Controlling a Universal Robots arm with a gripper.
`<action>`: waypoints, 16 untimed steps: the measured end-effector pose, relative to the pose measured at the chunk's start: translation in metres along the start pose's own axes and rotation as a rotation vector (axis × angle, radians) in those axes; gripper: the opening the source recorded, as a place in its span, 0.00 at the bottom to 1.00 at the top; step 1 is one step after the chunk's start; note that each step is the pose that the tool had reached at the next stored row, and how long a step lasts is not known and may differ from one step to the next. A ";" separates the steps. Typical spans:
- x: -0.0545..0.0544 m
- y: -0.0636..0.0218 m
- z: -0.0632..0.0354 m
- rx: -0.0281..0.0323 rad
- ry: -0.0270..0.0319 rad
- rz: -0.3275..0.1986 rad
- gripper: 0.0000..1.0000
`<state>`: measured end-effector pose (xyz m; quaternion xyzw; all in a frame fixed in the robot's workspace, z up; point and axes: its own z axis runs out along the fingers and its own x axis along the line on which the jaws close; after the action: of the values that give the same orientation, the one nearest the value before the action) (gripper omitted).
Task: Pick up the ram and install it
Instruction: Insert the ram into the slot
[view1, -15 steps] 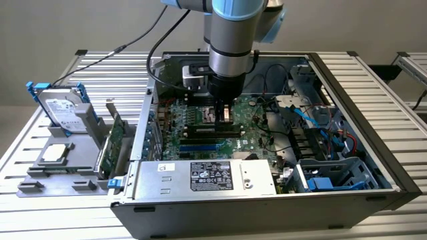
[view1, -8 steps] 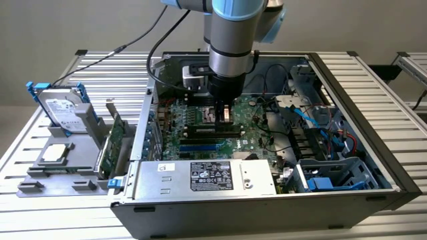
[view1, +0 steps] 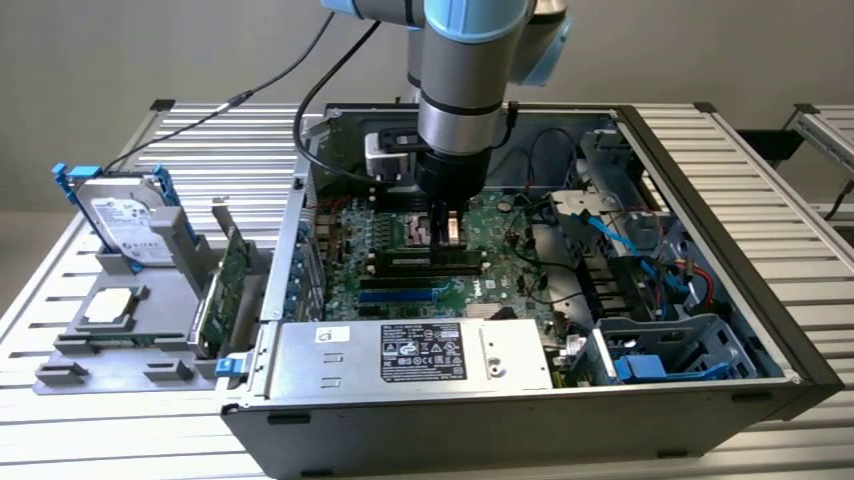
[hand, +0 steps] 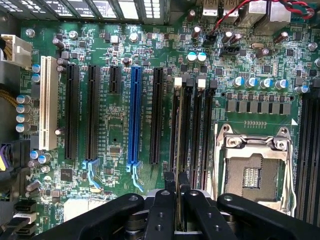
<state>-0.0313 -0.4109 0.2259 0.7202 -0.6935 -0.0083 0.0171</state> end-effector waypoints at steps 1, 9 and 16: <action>0.000 0.0000 0.0000 0.0000 -0.0001 0.000 0.14; 0.001 0.0000 0.0001 0.0001 -0.0001 0.000 0.14; 0.002 0.0000 0.0015 0.0001 -0.0001 0.000 0.14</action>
<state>-0.0313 -0.4125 0.2243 0.7202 -0.6935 -0.0083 0.0171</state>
